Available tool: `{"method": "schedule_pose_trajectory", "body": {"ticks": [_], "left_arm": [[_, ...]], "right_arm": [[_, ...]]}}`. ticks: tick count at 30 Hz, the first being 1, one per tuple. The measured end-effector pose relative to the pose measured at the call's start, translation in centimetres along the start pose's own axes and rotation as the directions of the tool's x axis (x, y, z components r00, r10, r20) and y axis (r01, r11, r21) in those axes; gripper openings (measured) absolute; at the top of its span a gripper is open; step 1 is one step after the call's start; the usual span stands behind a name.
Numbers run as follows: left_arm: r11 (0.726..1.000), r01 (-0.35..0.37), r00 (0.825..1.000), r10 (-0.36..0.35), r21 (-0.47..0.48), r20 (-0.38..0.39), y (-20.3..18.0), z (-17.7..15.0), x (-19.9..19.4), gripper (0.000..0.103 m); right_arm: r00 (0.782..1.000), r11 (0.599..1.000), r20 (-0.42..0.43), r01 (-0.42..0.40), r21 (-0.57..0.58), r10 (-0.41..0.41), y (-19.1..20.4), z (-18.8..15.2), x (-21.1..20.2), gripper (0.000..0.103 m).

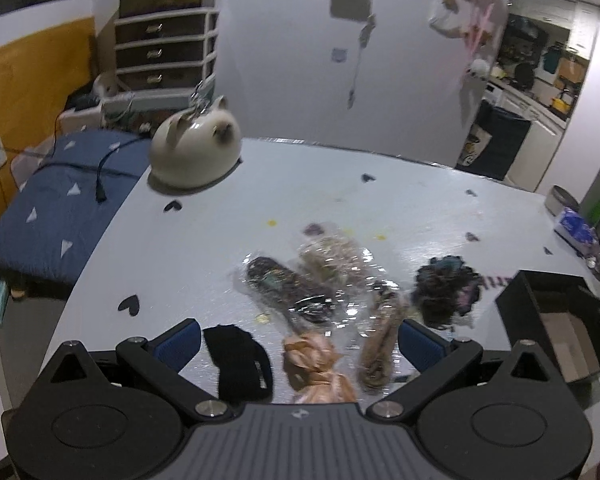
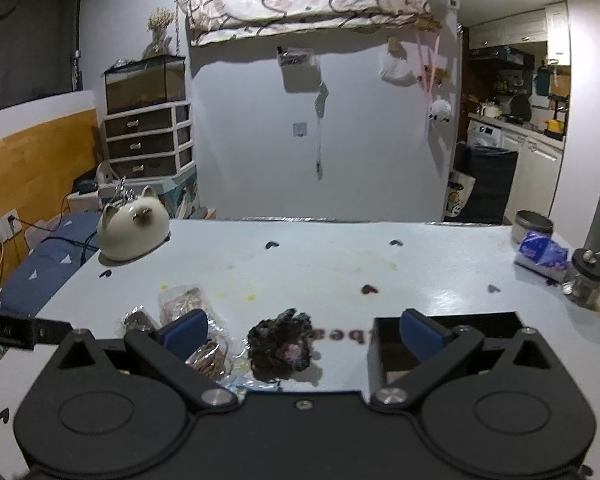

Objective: Organize soft objects
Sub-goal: 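Grasp black cloth with left tool while right grasps floral pouch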

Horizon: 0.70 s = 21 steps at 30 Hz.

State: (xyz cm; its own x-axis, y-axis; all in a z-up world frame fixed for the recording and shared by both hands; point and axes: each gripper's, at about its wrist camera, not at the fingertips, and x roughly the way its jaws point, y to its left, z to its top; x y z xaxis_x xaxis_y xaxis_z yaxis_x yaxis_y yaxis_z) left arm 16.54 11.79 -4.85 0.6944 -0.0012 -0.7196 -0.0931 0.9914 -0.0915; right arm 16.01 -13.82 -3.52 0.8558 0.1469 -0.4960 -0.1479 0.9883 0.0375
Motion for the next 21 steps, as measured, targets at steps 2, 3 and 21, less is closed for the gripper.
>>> {"method": "schedule_pose_trajectory", "body": {"ticks": [2,3,21], "left_arm": [[1.0,0.002,1.0,-0.003,-0.016,-0.023,0.9,0.3,1.1,0.103],[1.0,0.013,0.999,-0.014,-0.023,-0.043,1.4,0.4,1.6,0.103],[0.965,0.059,0.949,-0.134,-0.257,-0.287,7.7,-0.4,10.1,0.077]], "right_arm": [[1.0,1.0,-0.014,-0.005,-0.012,0.005,0.6,-0.3,0.9,0.103],[1.0,1.0,-0.015,-0.008,-0.022,0.008,1.0,-0.6,1.3,0.103],[0.927,0.988,-0.368,-0.115,-0.106,0.069,6.7,-4.8,8.8,0.103]]}}
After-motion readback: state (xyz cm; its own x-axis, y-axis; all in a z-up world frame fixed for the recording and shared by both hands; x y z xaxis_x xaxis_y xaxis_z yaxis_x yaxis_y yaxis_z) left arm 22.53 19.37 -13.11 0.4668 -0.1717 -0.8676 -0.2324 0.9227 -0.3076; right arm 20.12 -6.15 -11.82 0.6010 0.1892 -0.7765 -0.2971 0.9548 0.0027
